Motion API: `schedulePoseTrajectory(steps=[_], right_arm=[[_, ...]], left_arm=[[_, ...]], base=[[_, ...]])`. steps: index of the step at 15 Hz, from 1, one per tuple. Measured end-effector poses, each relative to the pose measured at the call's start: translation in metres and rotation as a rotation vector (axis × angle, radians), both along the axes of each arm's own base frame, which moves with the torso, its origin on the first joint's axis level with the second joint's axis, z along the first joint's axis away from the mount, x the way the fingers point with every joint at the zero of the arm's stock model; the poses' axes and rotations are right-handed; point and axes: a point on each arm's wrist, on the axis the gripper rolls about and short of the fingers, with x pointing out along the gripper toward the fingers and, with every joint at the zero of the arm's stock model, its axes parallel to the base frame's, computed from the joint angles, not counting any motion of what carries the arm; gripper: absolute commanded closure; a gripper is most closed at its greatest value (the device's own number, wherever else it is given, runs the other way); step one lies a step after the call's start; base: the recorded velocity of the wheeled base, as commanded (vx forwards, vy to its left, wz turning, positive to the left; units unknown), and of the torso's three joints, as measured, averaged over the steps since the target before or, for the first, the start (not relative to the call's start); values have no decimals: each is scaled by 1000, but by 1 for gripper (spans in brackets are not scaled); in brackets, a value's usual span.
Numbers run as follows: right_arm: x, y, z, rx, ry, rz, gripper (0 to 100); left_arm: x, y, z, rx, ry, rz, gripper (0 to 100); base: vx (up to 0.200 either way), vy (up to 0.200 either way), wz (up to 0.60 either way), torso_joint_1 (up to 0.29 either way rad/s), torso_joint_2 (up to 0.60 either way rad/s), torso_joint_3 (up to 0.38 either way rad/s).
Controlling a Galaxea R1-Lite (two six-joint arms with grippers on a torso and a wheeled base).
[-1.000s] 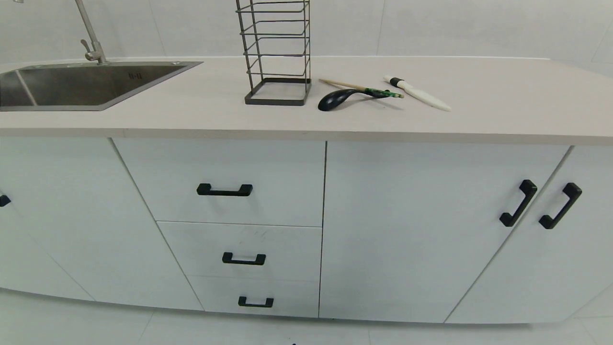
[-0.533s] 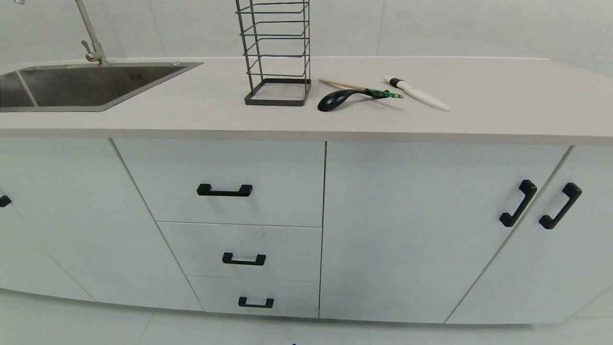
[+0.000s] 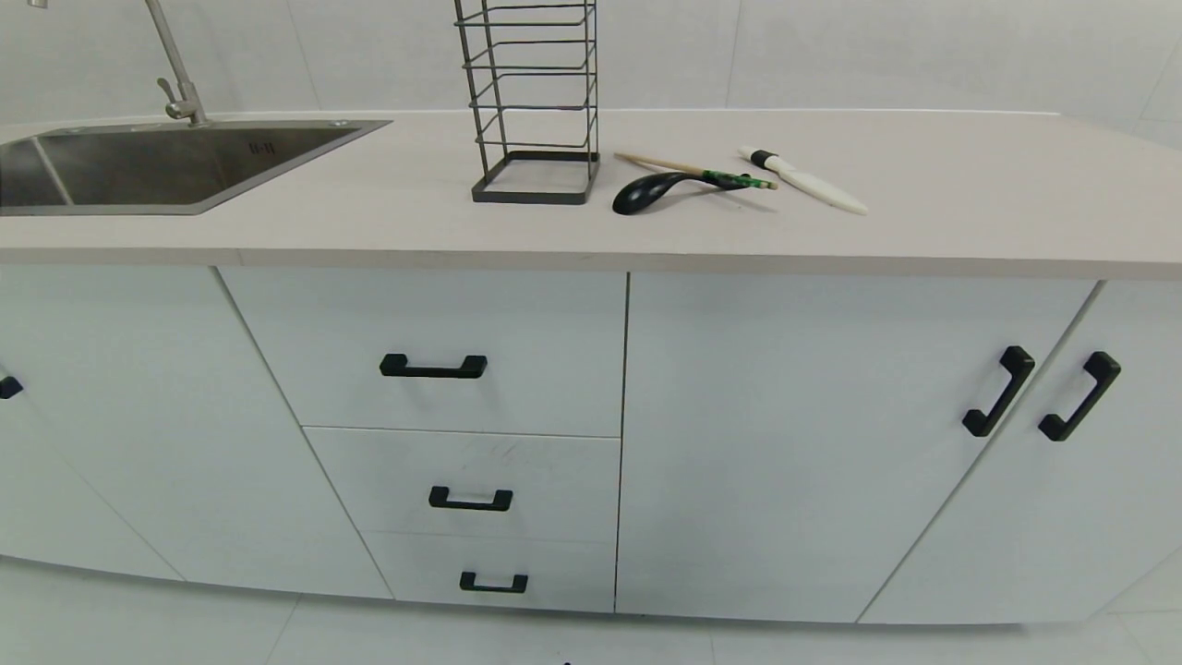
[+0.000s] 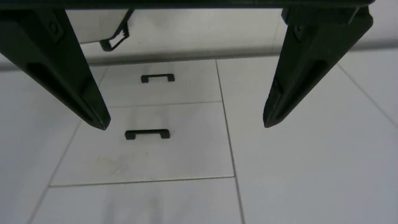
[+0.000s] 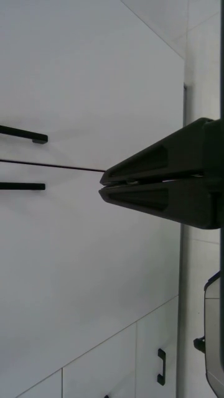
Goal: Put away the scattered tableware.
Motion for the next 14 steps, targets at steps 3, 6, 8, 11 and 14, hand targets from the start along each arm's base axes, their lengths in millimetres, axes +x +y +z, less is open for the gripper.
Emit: schedulePoseTrajectory(steps=[3, 6, 8, 11, 14], right_arm=[[0, 0, 0, 0, 0, 0, 100], [0, 0, 0, 0, 0, 0, 100], [0, 0, 0, 0, 0, 0, 100], [0, 0, 0, 0, 0, 0, 100], [0, 0, 0, 0, 0, 0, 100]], left_arm=[[0, 0, 0, 2, 3, -2, 0], [0, 0, 0, -11, 4, 0, 0], [0, 0, 0, -24, 4, 1, 0], [-3, 0, 18, -31, -89, -2, 0], [-7, -1, 77, -4, -235, -39, 0]], base=[[0, 0, 0, 0, 0, 0], [0, 0, 0, 0, 0, 0], [0, 0, 0, 0, 0, 0], [0, 0, 0, 0, 0, 0], [0, 0, 0, 0, 0, 0]])
